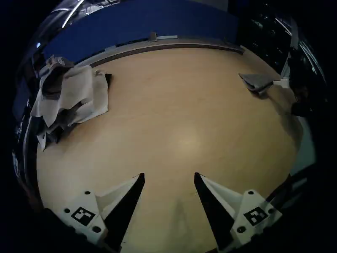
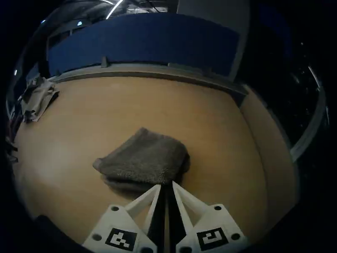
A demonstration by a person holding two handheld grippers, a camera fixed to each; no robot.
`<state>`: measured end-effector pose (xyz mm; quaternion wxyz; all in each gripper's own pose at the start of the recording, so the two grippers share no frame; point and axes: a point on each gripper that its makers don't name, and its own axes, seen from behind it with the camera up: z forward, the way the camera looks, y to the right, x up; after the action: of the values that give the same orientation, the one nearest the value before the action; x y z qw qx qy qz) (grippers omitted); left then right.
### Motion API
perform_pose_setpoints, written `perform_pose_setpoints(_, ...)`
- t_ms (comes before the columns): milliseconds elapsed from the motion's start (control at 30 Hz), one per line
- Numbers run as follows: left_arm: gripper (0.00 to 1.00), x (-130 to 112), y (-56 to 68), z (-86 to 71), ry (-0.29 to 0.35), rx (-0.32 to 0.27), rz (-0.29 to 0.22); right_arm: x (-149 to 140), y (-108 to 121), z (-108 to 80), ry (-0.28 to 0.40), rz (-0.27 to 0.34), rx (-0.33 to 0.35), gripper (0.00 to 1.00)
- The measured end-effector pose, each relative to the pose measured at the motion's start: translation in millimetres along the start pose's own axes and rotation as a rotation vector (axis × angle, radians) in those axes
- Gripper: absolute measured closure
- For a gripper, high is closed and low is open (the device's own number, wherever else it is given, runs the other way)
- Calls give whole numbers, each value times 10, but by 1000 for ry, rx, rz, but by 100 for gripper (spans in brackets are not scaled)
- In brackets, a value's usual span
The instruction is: Fold towel
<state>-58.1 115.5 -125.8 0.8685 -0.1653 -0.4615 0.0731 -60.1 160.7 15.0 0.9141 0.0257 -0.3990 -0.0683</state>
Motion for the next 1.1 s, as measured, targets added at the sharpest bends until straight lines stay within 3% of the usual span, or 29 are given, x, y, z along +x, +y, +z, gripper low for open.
perform_pose_setpoints(200, 13, -5, -6, 7, -4, 2, 4, -274, 192, 32, -46, 50, -43, 96)
perform_pose_setpoints(433, 13, 4, -8, 7, -4, 1, 5, -516, 371, 87, -114, 59, -98, 92)
perform_pose_setpoints(667, 13, -17, -29, 8, -6, 1, 3, -646, 448, 116, -159, 36, -133, 68)
perform_pose_setpoints(800, 13, -16, -54, 2, -5, 4, 4, -649, 439, 71, -153, 29, -146, 54)
perform_pose_setpoints(1100, 13, 21, -97, -9, 5, 8, -2, -429, 192, -176, -60, 25, -139, 45)
